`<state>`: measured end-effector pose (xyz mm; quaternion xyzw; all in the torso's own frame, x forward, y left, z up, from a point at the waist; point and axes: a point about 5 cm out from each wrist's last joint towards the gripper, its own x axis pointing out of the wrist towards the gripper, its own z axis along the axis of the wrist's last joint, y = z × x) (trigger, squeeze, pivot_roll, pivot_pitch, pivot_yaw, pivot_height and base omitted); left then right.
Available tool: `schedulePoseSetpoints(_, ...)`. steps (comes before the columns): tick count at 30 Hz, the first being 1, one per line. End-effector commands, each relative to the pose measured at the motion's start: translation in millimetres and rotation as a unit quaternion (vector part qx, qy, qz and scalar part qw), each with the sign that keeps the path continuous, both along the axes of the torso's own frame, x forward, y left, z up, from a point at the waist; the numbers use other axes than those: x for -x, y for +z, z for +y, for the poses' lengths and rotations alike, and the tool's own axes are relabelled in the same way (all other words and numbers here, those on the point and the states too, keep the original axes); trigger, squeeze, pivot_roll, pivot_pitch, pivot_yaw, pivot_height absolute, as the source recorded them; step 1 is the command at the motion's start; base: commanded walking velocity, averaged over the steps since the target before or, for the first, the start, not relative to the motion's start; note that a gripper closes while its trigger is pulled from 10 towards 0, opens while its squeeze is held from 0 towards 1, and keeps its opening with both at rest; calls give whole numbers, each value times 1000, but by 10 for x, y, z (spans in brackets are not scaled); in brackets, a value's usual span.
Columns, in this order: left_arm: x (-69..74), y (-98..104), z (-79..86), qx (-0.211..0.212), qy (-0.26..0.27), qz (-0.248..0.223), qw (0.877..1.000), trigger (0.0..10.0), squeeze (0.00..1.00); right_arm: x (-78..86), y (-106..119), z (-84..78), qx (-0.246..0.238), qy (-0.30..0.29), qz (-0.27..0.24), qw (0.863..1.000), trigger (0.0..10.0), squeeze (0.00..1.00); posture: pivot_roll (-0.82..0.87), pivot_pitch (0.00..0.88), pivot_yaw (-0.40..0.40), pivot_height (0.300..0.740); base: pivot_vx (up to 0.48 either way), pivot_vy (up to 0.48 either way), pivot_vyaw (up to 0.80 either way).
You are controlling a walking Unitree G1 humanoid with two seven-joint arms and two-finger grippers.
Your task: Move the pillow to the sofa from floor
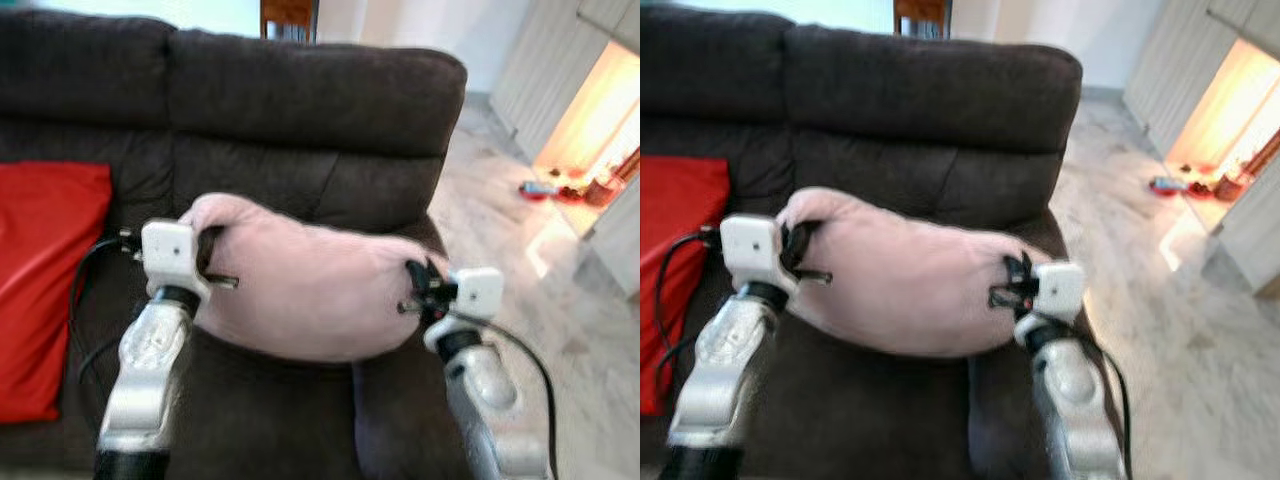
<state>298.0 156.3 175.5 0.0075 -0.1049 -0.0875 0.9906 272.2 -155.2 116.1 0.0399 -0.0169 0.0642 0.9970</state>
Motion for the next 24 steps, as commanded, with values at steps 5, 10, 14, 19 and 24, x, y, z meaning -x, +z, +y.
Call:
schedulePoseSetpoints(5,-78,269,88,-47,-45,-21,998,10000,0,10,256,150,16,64,-26,997,10000,0,46,0,-106,740,0,0,0)
schedulePoseSetpoints(10,-161,217,347,-92,-43,24,995,10000,0,157,349,253,22,151,-5,988,10000,0,39,0,-101,740,0,0,0)
schedulePoseSetpoints(14,-208,125,459,-124,-10,41,991,10000,0,269,315,315,64,227,35,971,10000,0,30,0,-99,740,0,0,0)
schedulePoseSetpoints(19,-278,20,529,-144,33,64,987,10000,0,390,298,327,91,295,73,948,10000,0,25,0,-102,740,0,0,0)
schedulePoseSetpoints(24,-439,-75,542,-164,52,82,982,10000,0,412,233,327,84,293,144,942,10000,0,25,0,-109,740,0,0,0)
